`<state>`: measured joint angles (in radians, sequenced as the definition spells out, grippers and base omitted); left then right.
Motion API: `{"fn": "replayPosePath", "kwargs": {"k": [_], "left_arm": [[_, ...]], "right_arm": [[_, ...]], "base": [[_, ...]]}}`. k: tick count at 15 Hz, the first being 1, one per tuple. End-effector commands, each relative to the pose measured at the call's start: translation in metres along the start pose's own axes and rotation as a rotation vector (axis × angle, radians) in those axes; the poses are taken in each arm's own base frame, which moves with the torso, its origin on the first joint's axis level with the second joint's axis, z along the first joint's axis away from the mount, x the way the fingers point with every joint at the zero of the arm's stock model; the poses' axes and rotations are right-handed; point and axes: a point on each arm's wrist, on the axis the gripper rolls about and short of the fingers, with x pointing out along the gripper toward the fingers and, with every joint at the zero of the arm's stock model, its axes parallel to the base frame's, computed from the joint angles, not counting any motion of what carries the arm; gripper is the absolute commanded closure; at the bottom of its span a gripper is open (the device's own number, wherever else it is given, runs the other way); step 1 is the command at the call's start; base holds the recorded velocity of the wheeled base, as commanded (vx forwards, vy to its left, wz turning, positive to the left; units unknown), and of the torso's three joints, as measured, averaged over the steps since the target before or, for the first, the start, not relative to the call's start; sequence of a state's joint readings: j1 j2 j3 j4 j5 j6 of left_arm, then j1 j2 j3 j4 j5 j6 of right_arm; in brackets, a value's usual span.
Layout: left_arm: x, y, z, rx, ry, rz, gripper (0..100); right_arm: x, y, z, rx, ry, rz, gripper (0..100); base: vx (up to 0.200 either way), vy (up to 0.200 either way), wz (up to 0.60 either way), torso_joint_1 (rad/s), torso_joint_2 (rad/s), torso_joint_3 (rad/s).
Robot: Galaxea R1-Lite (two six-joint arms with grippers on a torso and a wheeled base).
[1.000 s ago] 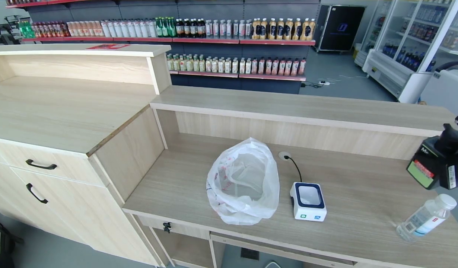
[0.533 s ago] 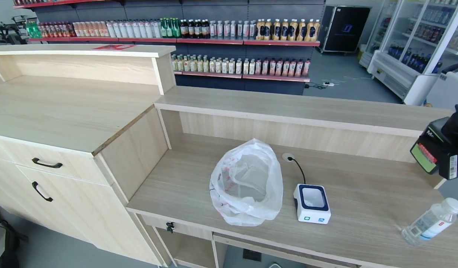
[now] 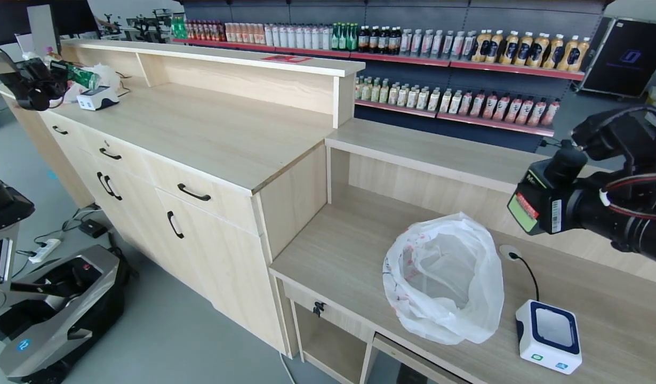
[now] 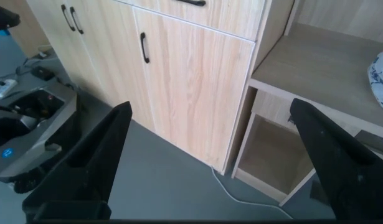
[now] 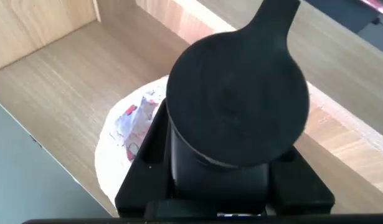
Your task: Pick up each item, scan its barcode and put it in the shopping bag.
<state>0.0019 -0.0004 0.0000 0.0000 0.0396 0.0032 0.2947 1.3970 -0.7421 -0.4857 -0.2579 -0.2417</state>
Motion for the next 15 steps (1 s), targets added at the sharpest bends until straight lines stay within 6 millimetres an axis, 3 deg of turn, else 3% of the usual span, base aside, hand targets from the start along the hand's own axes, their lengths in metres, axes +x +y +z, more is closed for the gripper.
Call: {"fn": "replayPosePath", "kwargs": {"k": [1, 3, 6, 12, 15], "left_arm": [[0.0, 0.0, 0.0, 0.0, 0.0, 0.0, 0], [0.0, 0.0, 0.0, 0.0, 0.0, 0.0, 0], [0.0, 0.0, 0.0, 0.0, 0.0, 0.0, 0], [0.0, 0.0, 0.0, 0.0, 0.0, 0.0, 0], [0.0, 0.0, 0.0, 0.0, 0.0, 0.0, 0]], "right_arm": [[0.048, -0.007, -0.036, 0.015, 0.121, 0.087, 100], [0.074, -0.031, -0.059, 0.063, 0.081, 0.261, 100], [0.097, -0.049, -0.097, 0.007, 0.095, 0.417, 100], [0.132, -0.038, -0.154, -0.084, 0.149, 0.484, 100], [0.146, -0.035, -0.165, -0.09, 0.135, 0.482, 100]], "base": [[0.0, 0.0, 0.0, 0.0, 0.0, 0.0], [0.0, 0.0, 0.0, 0.0, 0.0, 0.0], [0.0, 0.0, 0.0, 0.0, 0.0, 0.0], [0.0, 0.0, 0.0, 0.0, 0.0, 0.0], [0.0, 0.0, 0.0, 0.0, 0.0, 0.0]]}}
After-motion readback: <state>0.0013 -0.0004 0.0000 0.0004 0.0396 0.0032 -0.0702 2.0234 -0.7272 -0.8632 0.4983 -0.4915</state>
